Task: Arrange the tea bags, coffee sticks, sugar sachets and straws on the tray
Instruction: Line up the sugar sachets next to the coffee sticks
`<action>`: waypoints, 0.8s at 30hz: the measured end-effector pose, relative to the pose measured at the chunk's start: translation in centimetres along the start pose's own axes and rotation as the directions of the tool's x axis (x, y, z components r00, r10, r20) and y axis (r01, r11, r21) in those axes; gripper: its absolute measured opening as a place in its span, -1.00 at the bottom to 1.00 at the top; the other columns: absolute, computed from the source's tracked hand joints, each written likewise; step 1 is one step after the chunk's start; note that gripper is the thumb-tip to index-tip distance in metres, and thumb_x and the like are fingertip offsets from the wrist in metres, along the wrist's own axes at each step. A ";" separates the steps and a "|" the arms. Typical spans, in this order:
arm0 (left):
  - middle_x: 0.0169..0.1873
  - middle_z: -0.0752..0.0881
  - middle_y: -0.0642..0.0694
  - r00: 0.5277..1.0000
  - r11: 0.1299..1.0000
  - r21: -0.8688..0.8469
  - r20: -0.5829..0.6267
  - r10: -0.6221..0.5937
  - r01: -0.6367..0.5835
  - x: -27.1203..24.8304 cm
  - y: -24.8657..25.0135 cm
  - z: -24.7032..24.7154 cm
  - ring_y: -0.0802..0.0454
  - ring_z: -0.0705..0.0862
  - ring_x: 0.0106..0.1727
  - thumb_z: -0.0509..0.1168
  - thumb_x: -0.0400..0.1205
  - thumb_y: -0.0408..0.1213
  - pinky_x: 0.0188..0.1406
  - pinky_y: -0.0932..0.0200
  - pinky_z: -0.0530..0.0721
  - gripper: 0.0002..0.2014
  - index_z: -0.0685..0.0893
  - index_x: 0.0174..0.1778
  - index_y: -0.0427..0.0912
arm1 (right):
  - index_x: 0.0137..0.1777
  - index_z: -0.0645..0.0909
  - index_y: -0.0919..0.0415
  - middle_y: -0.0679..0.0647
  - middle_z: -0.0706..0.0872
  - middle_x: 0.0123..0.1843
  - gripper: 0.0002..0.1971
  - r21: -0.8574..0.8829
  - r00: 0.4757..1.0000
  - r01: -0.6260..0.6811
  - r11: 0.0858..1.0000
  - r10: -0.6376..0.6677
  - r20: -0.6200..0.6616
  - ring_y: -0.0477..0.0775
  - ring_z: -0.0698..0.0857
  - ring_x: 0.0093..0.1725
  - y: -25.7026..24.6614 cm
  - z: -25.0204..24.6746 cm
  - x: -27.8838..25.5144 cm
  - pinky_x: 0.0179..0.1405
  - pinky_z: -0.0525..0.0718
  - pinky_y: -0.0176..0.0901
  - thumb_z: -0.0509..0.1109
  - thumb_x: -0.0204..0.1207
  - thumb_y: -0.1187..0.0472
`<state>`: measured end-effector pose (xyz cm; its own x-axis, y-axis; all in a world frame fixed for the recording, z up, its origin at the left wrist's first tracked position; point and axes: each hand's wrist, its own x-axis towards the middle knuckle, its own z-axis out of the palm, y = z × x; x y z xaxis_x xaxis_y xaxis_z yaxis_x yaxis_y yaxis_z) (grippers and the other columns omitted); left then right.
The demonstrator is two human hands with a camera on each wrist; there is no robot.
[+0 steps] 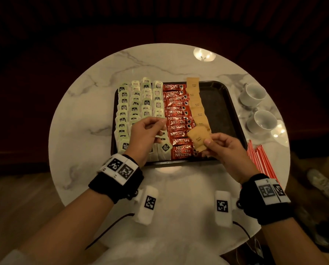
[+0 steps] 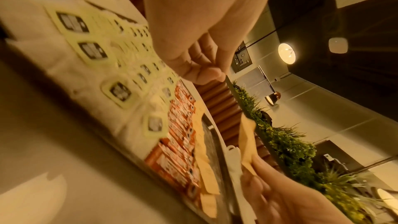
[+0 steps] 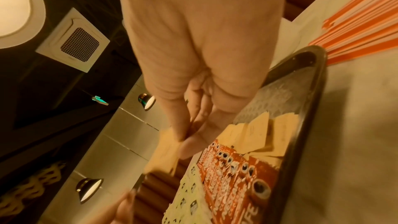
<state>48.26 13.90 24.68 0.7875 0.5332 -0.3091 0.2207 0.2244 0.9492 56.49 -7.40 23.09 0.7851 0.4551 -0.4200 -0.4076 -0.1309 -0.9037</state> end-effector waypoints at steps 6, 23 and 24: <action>-0.06 0.72 -0.05 0.968 0.919 0.375 -0.160 0.194 -0.122 1.8 -1.2 -4.5 0.05 0.67 0.05 0.35 0.66 -0.22 0.04 0.26 0.67 -0.96 0.67 -0.10 -0.02 | 0.07 0.65 0.24 0.23 0.81 0.05 -0.88 -0.018 0.961 -0.022 1.000 0.016 -0.276 0.00 0.83 -0.15 0.9 -2.3 2.8 -0.14 0.77 -0.26 0.46 0.57 0.32; 0.40 0.49 -0.19 0.978 0.826 0.553 -0.210 0.007 0.112 2.1 -6.4 -8.5 -0.11 0.51 0.38 0.22 0.69 -0.15 0.45 -0.07 0.46 -0.66 0.53 0.35 -0.19 | 0.17 0.58 0.13 -0.06 0.66 -0.18 -0.73 -0.657 0.931 -0.140 0.741 -0.127 -0.342 -0.04 0.68 -0.13 1.1 -1.0 6.0 -0.30 0.51 -0.27 0.50 0.55 0.08; 0.42 0.46 -0.21 0.978 0.825 0.553 -0.206 -0.004 0.120 2.1 -6.4 -8.5 -0.10 0.50 0.37 0.22 0.69 -0.19 0.44 -0.01 0.44 -0.66 0.51 0.36 -0.22 | 0.15 0.58 0.14 -0.06 0.65 -0.20 -0.74 -0.658 0.933 -0.128 0.742 -0.135 -0.335 -0.08 0.67 -0.18 1.0 -1.0 5.9 -0.34 0.49 -0.31 0.50 0.55 0.08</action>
<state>43.64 20.51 17.41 0.6509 0.6892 -0.3184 0.5946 -0.2020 0.7783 61.13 -5.75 19.59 0.9434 0.1473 -0.2972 -0.0968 -0.7348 -0.6713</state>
